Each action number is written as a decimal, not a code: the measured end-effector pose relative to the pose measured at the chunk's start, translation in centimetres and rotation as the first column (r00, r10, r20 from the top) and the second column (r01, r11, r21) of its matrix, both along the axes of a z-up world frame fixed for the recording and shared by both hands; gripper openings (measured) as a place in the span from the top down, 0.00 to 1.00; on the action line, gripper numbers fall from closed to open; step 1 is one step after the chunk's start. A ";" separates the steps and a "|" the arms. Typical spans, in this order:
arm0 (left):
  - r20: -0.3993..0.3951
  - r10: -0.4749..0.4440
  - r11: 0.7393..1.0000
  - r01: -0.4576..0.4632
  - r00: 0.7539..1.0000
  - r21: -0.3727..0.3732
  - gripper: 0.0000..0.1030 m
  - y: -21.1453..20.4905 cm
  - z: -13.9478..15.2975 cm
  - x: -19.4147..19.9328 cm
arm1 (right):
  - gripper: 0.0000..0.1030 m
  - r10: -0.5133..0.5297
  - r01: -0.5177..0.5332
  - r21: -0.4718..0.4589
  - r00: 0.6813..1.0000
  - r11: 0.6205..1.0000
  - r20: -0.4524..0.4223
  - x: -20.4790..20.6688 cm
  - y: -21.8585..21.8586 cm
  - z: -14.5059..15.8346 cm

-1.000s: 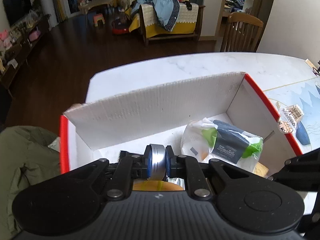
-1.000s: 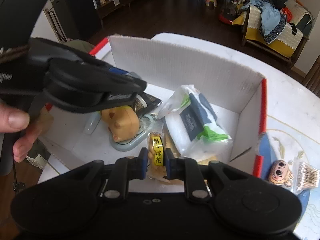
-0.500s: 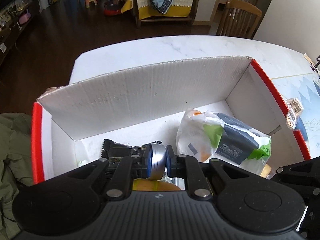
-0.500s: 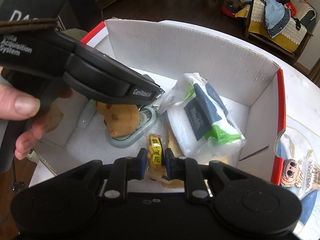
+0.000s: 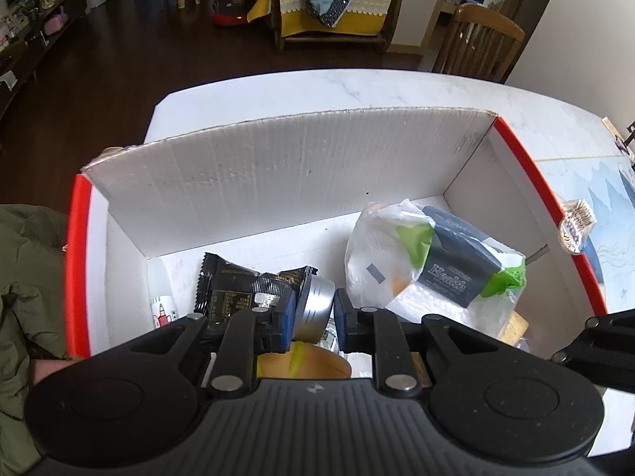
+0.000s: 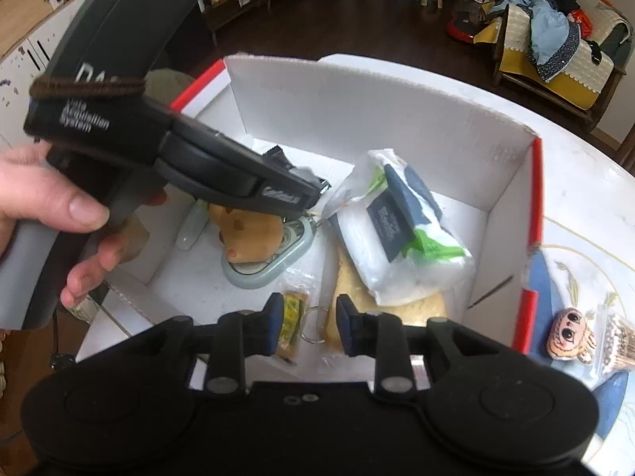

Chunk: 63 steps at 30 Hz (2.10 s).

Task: Organize objects
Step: 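Open both grippers to drop the silver tin and yellow snack bag into the box, then move both open grippers back toward the bunny toy and cotton-swab pack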

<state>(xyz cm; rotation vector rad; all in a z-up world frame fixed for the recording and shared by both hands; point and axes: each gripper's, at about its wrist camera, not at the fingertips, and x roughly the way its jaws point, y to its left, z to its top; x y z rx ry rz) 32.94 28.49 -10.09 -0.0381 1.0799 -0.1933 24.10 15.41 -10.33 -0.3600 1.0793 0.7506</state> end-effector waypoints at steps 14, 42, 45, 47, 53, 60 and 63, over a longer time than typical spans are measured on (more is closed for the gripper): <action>0.114 0.030 0.999 -0.032 0.993 0.017 0.82 0.1 4.3 -3.7 | 0.41 -0.029 0.021 0.096 0.996 0.995 0.080 -1.0 -3.5 4.7; 0.202 0.113 0.993 -0.117 0.973 0.005 0.45 -5.6 7.9 -12.8 | 0.05 -0.008 -0.033 0.223 0.984 0.974 0.179 -4.3 -16.6 8.7; 0.198 0.130 0.991 -0.133 0.972 0.005 0.44 -6.7 7.9 -13.4 | 0.05 -0.019 -0.022 0.224 0.984 0.974 0.176 -4.2 -18.8 8.7; 0.202 0.132 0.991 -0.136 0.970 0.003 0.38 -7.7 7.9 -14.0 | 0.05 -0.026 -0.014 0.221 0.984 0.975 0.177 -4.2 -20.4 8.7; 0.221 0.135 0.991 -0.135 0.966 -0.012 0.23 -11.2 8.2 -15.2 | 0.04 -0.024 -0.013 0.185 0.980 0.983 0.197 -3.6 -25.4 8.3; 0.213 0.081 0.997 -0.076 0.974 -0.030 0.15 -16.6 7.5 -15.2 | 0.00 -0.030 -0.004 0.159 0.978 0.987 0.209 -1.8 -29.8 7.4; 0.206 0.068 0.997 -0.061 0.976 -0.043 0.12 -18.8 6.8 -14.8 | 0.00 -0.044 0.012 0.156 0.979 0.988 0.200 -0.5 -31.5 7.0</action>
